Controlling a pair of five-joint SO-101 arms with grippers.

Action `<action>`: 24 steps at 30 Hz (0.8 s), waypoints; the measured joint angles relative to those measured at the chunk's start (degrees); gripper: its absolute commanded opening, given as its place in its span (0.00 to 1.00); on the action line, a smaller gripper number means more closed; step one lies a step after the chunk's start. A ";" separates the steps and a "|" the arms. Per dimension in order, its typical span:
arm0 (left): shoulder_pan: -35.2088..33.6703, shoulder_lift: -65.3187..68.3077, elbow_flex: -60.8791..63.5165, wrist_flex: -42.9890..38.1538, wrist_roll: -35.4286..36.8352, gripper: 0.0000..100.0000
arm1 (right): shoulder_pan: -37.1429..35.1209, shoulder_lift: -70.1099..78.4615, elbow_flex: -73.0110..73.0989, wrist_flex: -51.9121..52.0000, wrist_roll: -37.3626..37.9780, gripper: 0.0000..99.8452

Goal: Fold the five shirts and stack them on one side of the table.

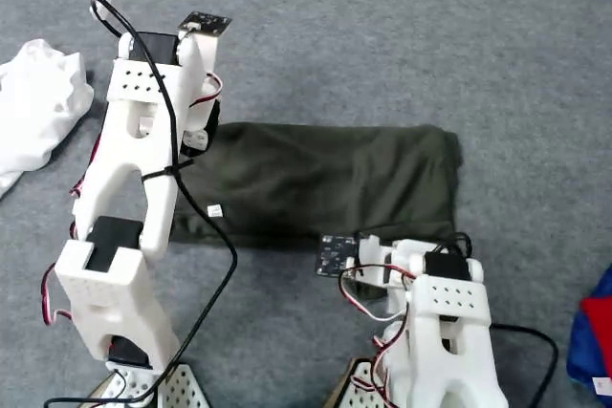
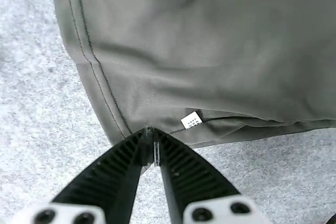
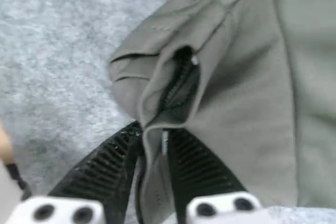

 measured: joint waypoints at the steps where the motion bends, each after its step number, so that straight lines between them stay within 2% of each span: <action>1: 0.00 -0.26 0.00 0.00 0.00 0.02 | 0.00 0.35 -0.53 0.00 0.00 0.00; 15: 0.00 -0.26 0.00 0.00 0.00 0.02 | 0.18 1.67 -18.55 6.68 0.00 0.00; 19: 0.00 -0.26 0.00 0.00 0.00 0.02 | -0.44 7.65 -23.12 6.68 0.00 0.00; 24: 0.00 -0.26 0.00 0.00 0.00 0.02 | -0.35 21.98 -34.55 6.68 0.00 0.00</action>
